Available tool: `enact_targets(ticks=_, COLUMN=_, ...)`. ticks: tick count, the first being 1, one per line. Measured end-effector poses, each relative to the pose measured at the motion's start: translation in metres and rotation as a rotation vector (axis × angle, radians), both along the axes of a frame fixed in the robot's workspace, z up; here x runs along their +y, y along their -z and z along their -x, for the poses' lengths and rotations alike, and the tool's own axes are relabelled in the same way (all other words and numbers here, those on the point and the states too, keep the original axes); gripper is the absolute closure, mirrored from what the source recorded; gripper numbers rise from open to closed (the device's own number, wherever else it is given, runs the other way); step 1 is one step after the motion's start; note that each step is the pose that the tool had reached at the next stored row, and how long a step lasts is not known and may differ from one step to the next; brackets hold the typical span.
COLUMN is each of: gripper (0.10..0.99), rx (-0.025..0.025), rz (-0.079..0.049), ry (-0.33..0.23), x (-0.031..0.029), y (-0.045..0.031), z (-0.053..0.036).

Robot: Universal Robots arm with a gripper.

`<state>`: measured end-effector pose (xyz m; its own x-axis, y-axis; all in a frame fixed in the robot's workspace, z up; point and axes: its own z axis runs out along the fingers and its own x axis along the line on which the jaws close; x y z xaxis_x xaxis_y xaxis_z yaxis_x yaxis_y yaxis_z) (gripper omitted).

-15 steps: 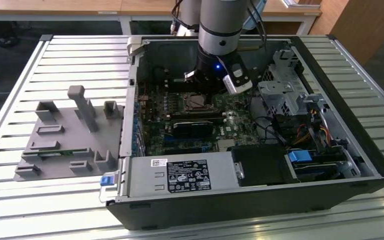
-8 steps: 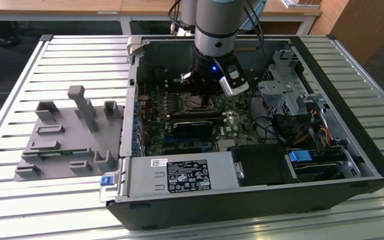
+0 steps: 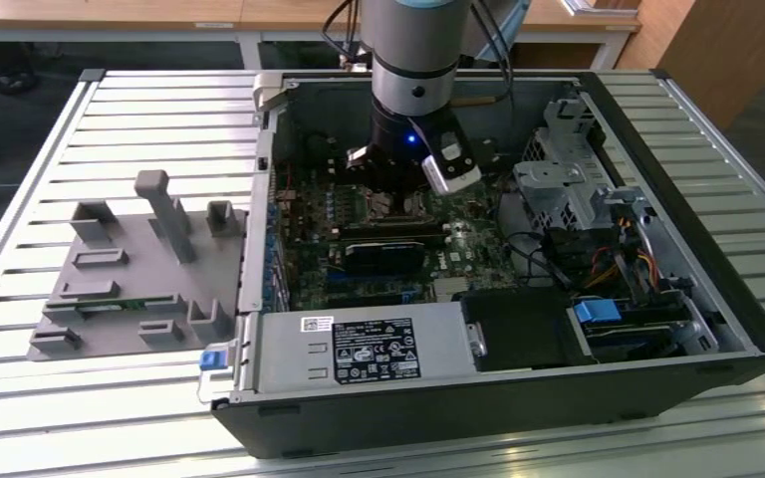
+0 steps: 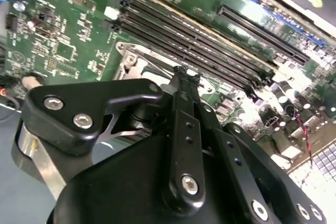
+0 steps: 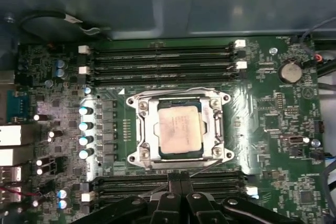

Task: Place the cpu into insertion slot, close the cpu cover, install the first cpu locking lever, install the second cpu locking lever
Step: 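Install the second cpu locking lever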

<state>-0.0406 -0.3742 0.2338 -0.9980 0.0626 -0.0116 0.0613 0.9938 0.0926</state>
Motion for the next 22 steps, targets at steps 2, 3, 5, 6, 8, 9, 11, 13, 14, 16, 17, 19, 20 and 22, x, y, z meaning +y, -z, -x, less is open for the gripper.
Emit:
enact_targets(ticks=2, gripper=0.98, rx=0.0005, rz=-0.001, ry=-0.001, x=0.0, y=0.0024, z=0.0011)
enact_targets(ticks=3, gripper=0.98, rx=0.0015, rz=-0.001, ry=-0.001, x=0.0, y=0.0041, z=0.0012)
enact_targets(ticks=5, gripper=0.98, rx=0.0032, rz=-0.002, ry=-0.001, x=-0.0001, y=0.0067, z=0.0015)
enact_targets(ticks=6, gripper=0.98, rx=0.004, rz=-0.004, ry=-0.001, x=-0.0004, y=0.0076, z=0.0015)
enact_targets(ticks=8, gripper=0.98, rx=0.0043, rz=-0.011, ry=-0.001, x=-0.0015, y=0.0089, z=0.002)
enact_targets(ticks=9, gripper=0.98, rx=0.0042, rz=-0.016, ry=-0.001, x=-0.0023, y=0.0094, z=0.0027)
enact_targets(ticks=11, gripper=0.98, rx=0.0041, rz=-0.024, ry=-0.002, x=-0.0042, y=0.0101, z=0.0049)
enact_targets(ticks=13, gripper=0.98, rx=0.0041, rz=-0.03, ry=-0.002, x=-0.0067, y=0.0104, z=0.0073)
enact_targets(ticks=14, gripper=0.98, rx=0.0041, rz=-0.032, ry=-0.002, x=-0.008, y=0.0105, z=0.0086)
enact_targets(ticks=16, gripper=0.98, rx=0.0041, rz=-0.038, ry=-0.003, x=-0.0105, y=0.0106, z=0.0118)
enact_targets(ticks=17, gripper=0.98, rx=0.0041, rz=-0.041, ry=-0.003, x=-0.0114, y=0.0106, z=0.0137)
enact_targets(ticks=19, gripper=0.98, rx=0.0042, rz=-0.049, ry=-0.004, x=-0.0126, y=0.0107, z=0.0174)
enact_targets(ticks=20, gripper=0.98, rx=0.0042, rz=-0.053, ry=-0.004, x=-0.0131, y=0.0109, z=0.0189)
enact_targets(ticks=22, gripper=0.98, rx=0.0042, rz=-0.062, ry=-0.006, x=-0.0134, y=0.0117, z=0.0211)
